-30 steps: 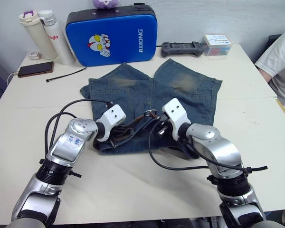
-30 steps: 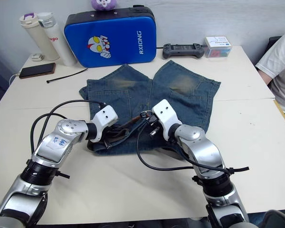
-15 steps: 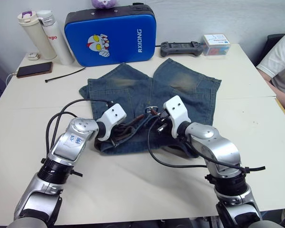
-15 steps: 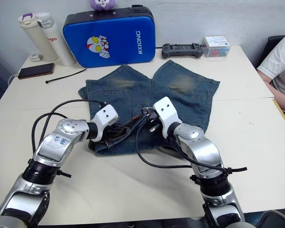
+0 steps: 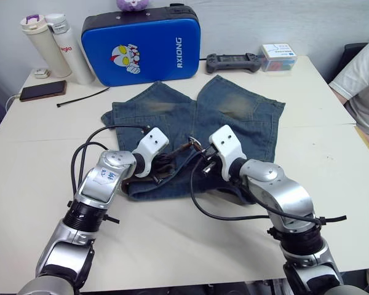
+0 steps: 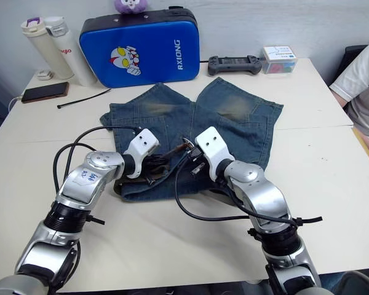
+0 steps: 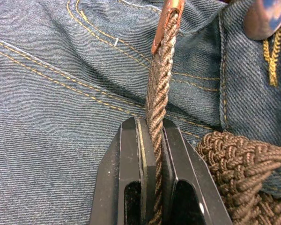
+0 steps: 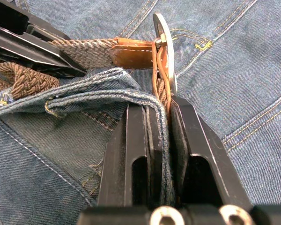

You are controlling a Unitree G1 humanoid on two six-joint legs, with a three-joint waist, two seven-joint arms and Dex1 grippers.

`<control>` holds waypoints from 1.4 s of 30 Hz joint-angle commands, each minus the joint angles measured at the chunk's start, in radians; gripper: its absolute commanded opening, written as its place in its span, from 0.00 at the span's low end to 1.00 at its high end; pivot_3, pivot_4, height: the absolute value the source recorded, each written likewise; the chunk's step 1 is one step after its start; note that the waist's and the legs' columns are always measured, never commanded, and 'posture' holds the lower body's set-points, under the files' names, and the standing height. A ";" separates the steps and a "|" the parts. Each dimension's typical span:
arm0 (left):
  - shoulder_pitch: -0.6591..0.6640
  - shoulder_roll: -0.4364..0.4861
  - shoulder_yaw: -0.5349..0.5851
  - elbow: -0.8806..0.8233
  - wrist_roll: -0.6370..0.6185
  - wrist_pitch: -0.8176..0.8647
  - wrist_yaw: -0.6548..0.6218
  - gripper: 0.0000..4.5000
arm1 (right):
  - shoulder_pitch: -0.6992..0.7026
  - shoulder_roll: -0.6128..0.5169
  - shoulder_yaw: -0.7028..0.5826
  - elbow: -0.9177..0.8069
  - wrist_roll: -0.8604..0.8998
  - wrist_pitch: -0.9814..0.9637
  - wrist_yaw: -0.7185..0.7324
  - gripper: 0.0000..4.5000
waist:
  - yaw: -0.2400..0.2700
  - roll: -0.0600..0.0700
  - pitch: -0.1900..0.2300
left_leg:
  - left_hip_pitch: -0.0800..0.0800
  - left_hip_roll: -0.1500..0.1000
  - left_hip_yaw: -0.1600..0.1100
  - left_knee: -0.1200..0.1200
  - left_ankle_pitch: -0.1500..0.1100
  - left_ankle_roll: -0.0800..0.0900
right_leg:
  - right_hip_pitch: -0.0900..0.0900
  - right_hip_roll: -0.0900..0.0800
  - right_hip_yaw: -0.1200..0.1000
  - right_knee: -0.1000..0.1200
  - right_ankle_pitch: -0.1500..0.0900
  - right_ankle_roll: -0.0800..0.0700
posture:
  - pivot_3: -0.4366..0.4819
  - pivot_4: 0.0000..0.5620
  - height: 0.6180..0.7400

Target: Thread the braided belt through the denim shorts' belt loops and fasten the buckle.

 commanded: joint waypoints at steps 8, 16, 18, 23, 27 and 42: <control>-0.025 -0.080 0.004 -0.077 -0.034 0.039 0.005 0.00 | 0.010 0.013 0.005 -0.047 0.016 -0.009 -0.008 0.00 | 0.001 0.000 0.000 | 0.000 0.000 0.000 0.000 0.000 0.000 | 0.000 0.000 0.000 0.000 0.000 0.000 | 0.48 0.27 1.00; -0.024 -0.078 0.015 -0.101 -0.035 0.060 0.008 0.00 | 0.036 0.026 -0.032 0.001 -0.004 -0.013 -0.064 0.00 | 0.001 0.000 0.000 | 0.000 0.000 0.000 0.001 0.000 0.000 | 0.000 0.000 0.000 0.000 0.000 0.000 | 0.48 0.27 1.00; -0.018 -0.074 0.015 -0.113 -0.037 0.066 0.005 0.00 | 0.036 0.030 -0.043 0.012 -0.009 -0.015 -0.080 0.00 | 0.001 0.000 0.000 | 0.000 0.000 0.000 0.000 0.000 0.000 | 0.000 0.000 0.000 0.000 0.000 0.000 | 0.48 0.27 1.00; -0.014 -0.072 0.016 -0.108 -0.037 0.063 0.008 0.00 | 0.019 0.012 -0.021 -0.002 0.015 -0.055 -0.027 0.00 | 0.000 0.000 0.000 | 0.000 0.000 0.000 0.000 0.000 0.000 | 0.000 0.000 0.000 0.000 0.000 0.000 | 0.48 0.27 1.00; -0.019 -0.094 -0.002 -0.094 -0.035 0.050 0.019 0.00 | 0.011 -0.008 0.043 -0.054 0.057 -0.084 0.063 0.00 | 0.000 0.000 0.000 | 0.000 0.000 0.000 0.000 0.000 0.000 | 0.000 0.000 0.000 0.000 0.000 0.000 | 0.48 0.27 1.00; -0.050 -0.121 -0.038 -0.045 -0.021 0.001 0.019 0.00 | -0.013 -0.207 0.057 -0.050 0.086 -0.167 0.254 0.30 | 0.000 0.000 0.000 | 0.000 0.000 0.000 0.000 0.000 0.000 | 0.000 0.000 0.000 0.000 0.000 0.000 | 0.48 0.27 1.00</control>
